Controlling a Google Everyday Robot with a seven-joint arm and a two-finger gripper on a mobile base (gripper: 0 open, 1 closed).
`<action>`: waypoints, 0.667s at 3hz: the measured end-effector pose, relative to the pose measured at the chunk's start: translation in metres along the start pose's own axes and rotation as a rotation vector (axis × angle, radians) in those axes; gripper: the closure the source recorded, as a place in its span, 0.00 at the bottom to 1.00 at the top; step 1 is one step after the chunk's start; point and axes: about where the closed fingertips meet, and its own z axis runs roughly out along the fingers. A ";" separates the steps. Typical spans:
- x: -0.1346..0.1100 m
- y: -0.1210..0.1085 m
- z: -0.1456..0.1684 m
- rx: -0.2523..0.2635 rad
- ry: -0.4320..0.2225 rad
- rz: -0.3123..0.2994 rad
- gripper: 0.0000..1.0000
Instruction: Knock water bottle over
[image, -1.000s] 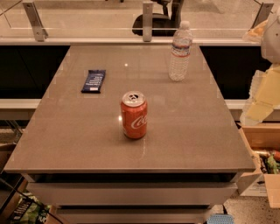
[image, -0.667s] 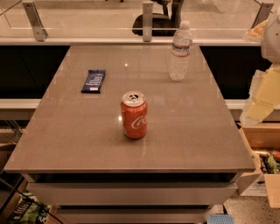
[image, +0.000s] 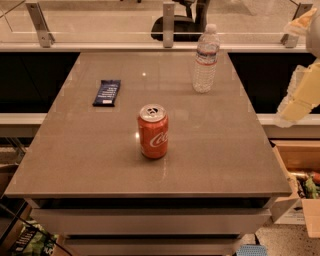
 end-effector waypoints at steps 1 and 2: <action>0.005 -0.018 0.005 0.019 -0.081 0.043 0.00; 0.009 -0.035 0.012 0.037 -0.167 0.094 0.00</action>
Offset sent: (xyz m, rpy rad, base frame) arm 0.0578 -0.0286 -0.0021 0.3052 -0.1094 -0.0573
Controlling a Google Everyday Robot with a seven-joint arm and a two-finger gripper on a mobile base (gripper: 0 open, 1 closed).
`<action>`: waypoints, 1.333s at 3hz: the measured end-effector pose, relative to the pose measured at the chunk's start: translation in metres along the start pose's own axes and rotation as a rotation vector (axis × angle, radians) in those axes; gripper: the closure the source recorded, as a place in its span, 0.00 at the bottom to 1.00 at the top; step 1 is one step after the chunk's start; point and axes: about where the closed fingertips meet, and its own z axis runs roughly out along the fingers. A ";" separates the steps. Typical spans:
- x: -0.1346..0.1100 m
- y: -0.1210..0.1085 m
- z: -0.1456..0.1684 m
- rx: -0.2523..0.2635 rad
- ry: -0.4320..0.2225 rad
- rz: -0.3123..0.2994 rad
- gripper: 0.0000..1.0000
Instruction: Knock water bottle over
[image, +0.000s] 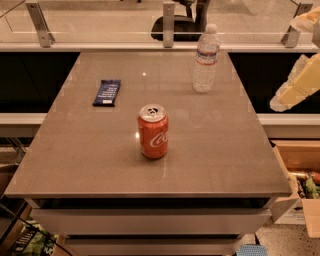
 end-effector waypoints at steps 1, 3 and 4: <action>0.004 -0.015 0.011 0.030 -0.089 0.041 0.00; 0.008 -0.035 0.025 0.080 -0.187 0.107 0.00; 0.006 -0.034 0.024 0.092 -0.187 0.119 0.00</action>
Offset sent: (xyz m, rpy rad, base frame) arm 0.0652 -0.0336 -0.0248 0.3262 -0.1660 -0.1166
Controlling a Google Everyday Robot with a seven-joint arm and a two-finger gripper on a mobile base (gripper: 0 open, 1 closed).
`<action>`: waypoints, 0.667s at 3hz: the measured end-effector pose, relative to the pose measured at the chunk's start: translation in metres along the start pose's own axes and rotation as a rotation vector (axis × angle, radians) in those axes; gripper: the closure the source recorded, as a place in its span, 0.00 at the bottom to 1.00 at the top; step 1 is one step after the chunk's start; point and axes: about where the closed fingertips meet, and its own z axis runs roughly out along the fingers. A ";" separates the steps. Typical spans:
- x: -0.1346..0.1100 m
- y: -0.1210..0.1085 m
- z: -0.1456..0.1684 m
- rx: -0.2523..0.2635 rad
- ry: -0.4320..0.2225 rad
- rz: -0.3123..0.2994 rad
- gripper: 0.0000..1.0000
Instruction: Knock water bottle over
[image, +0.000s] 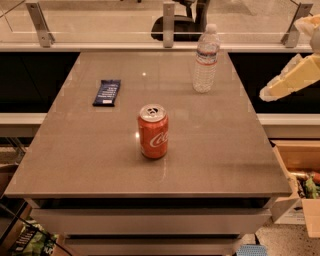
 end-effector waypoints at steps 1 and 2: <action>-0.001 -0.003 0.004 0.014 -0.018 0.019 0.00; -0.001 -0.017 0.014 0.027 -0.076 0.046 0.00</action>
Offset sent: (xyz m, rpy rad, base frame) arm 0.0450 -0.0106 -0.0072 0.1635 -0.0750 -0.0331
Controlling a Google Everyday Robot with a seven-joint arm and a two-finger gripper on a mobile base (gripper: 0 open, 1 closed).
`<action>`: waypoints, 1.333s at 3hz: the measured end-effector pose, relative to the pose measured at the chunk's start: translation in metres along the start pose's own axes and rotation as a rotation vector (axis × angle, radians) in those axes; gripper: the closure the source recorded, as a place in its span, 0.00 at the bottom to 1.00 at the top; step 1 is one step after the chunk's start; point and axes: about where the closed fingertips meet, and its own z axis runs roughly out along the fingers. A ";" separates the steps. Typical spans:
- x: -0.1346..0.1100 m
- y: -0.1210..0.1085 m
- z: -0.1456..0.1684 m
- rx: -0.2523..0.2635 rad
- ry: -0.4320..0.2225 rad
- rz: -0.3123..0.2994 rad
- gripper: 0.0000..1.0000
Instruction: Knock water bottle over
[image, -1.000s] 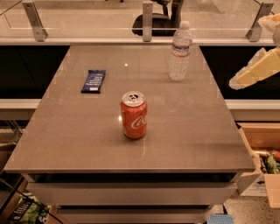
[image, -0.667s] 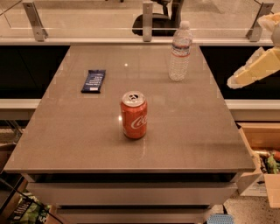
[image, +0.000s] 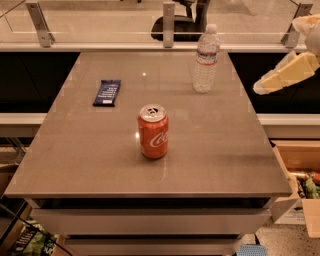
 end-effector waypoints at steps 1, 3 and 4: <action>-0.001 -0.014 0.022 -0.004 -0.064 0.038 0.00; 0.003 -0.031 0.065 -0.040 -0.164 0.114 0.00; 0.003 -0.034 0.083 -0.065 -0.219 0.147 0.00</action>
Offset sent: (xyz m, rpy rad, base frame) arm 0.0738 0.0028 -0.0296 0.2199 -0.0283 0.0085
